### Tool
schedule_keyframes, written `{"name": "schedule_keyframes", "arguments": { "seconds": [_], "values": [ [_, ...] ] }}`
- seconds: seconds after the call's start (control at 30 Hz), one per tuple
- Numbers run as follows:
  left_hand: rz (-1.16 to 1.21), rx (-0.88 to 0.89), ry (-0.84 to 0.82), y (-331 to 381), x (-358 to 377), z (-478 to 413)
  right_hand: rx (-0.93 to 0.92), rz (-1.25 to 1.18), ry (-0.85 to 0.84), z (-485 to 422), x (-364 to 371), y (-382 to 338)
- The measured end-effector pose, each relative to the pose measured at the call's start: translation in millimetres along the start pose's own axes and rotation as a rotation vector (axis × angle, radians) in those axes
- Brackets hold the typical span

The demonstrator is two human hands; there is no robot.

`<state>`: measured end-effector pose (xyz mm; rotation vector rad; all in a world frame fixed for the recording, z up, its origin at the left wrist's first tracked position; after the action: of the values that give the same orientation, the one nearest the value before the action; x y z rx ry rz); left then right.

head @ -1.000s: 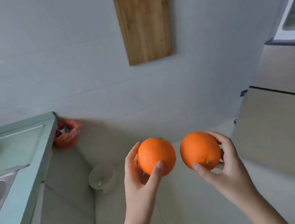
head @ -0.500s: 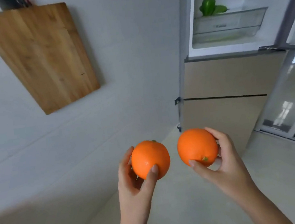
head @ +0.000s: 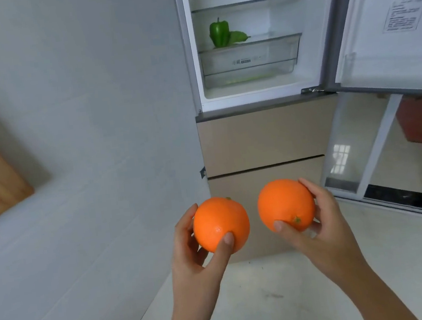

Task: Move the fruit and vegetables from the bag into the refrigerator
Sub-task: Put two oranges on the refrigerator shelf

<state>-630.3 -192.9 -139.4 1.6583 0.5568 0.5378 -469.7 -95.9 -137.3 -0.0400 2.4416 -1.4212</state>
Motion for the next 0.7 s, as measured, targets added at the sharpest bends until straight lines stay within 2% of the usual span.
{"name": "schedule_keyframes", "arguments": {
  "seconds": [0.27,0.5,0.7],
  "values": [
    [-0.040,0.065,-0.055,1,106,-118,-0.017,0.026,0.010,-139,-45,53],
    [-0.052,0.069,-0.048,-13,154,-198,-0.039,0.046,-0.029,-214,-43,101],
    [-0.039,0.072,-0.115,-29,190,-288,-0.047,0.136,0.036,-285,-39,141]
  ]
}}
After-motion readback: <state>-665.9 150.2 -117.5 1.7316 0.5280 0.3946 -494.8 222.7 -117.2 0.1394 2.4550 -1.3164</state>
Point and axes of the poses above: each hand's wrist, its own z-axis away from the middle knuckle, its own x-axis out of the palm, y = z × x, the point moved 1 cm from there along -z, towards the middle knuckle, and after that the axes turned 7 degrees about -x, right-handed, at the moved point
